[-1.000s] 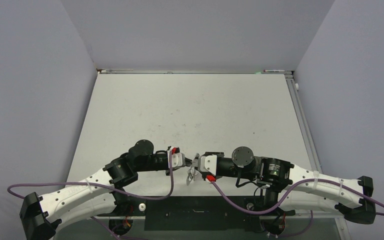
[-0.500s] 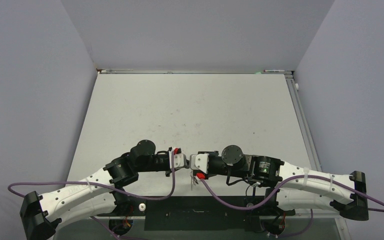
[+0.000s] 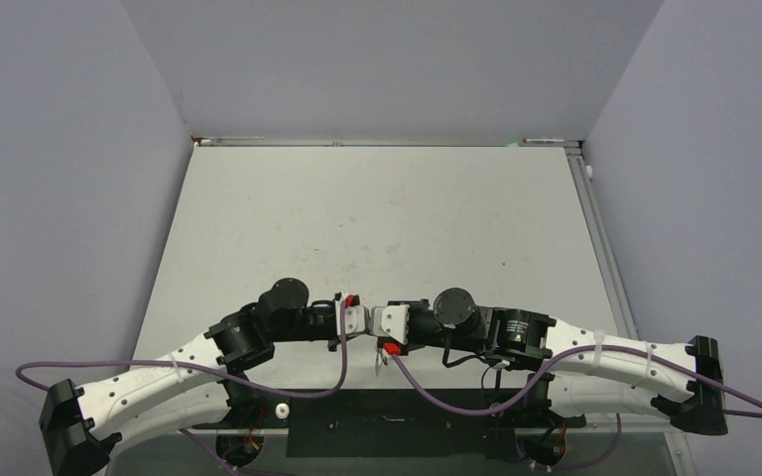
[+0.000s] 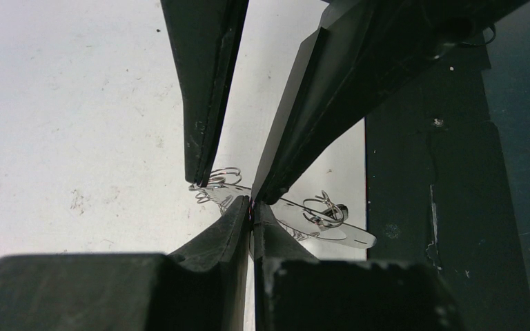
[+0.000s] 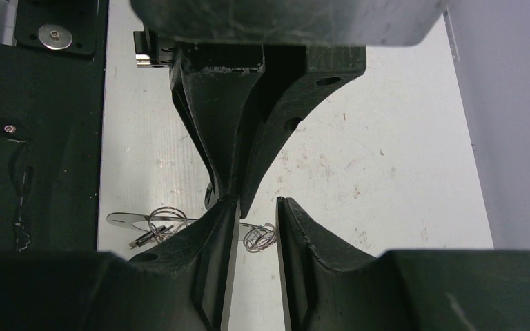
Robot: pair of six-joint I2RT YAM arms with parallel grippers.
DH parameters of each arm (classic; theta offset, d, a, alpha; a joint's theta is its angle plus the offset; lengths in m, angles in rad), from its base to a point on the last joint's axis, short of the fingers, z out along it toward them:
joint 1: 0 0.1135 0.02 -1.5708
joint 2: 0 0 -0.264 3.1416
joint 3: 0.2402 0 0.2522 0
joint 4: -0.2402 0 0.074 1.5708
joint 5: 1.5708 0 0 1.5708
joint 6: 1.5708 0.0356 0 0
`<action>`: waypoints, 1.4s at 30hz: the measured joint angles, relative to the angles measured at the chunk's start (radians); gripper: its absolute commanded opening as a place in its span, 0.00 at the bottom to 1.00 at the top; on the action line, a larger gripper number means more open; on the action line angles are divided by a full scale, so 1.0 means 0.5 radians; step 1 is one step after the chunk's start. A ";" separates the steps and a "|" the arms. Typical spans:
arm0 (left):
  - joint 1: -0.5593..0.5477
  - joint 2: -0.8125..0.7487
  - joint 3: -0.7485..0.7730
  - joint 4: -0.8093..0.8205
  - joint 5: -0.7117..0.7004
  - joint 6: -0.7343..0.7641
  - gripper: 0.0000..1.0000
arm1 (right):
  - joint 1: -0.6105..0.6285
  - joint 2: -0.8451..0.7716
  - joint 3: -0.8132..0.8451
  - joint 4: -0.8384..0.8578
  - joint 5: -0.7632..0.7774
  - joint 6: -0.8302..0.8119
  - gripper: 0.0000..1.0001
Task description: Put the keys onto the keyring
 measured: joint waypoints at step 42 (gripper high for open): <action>-0.008 -0.030 0.000 -0.010 -0.035 0.011 0.00 | -0.001 -0.025 -0.089 0.085 -0.046 0.045 0.20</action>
